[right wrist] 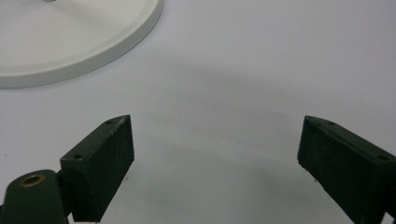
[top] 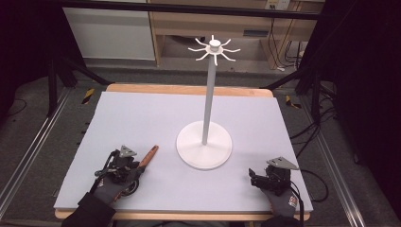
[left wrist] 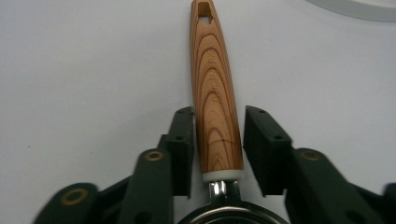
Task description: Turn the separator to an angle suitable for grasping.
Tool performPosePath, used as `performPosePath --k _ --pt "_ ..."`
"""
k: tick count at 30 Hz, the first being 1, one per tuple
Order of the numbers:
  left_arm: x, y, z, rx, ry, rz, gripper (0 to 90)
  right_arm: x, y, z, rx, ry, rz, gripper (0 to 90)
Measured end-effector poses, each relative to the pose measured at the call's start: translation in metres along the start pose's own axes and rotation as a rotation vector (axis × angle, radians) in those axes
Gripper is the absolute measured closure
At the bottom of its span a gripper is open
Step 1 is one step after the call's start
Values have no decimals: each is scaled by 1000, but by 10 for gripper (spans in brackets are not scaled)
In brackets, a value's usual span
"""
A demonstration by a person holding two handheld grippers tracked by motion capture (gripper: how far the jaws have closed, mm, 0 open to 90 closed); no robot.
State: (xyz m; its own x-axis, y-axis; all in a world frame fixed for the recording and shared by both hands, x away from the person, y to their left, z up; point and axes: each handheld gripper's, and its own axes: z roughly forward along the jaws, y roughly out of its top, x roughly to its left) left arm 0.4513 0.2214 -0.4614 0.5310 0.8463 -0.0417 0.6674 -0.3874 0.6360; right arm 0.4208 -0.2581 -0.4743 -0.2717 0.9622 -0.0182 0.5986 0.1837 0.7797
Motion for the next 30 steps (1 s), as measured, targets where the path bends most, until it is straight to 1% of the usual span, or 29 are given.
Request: performPosePath --k 2,5,7,9,11,12,13,15,16,20,25,28,29,30 --pt "-1 3 -2 -11 -1 10 564 0 0 0 3 1 1 111" --pt "-1 11 -6 -24 3 22 540 0 0 1 5 -2 -1 110" --pt "-1 16 -9 -30 3 32 540 0 0 2 6 1 1 110" --pt "-1 21 -11 -36 12 37 540 0 0 2 10 0 -7 110" --pt "0 26 -10 -39 18 38 540 0 0 2 7 -1 -7 110" --pt "0 26 -10 -39 18 38 540 0 0 2 7 -1 -7 110" --pt "0 30 -7 -28 19 45 540 0 0 1 8 -3 -2 110" --pt "-1 33 -2 -17 24 52 538 -1 0 1 9 -4 -3 110" --pt "-1 33 -2 -17 24 52 535 -1 0 1 9 -4 -3 110" --pt "-1 35 8 4 29 60 524 -1 0 1 9 -3 5 110" --pt "-2 34 17 19 28 49 525 -1 0 2 6 0 5 110" --pt "-2 34 20 32 28 57 526 -1 0 2 6 1 4 110" --pt "-3 34 23 31 23 47 527 -1 0 2 6 2 4 110" --pt "-3 34 23 31 23 47 531 -1 0 2 6 2 4 110"
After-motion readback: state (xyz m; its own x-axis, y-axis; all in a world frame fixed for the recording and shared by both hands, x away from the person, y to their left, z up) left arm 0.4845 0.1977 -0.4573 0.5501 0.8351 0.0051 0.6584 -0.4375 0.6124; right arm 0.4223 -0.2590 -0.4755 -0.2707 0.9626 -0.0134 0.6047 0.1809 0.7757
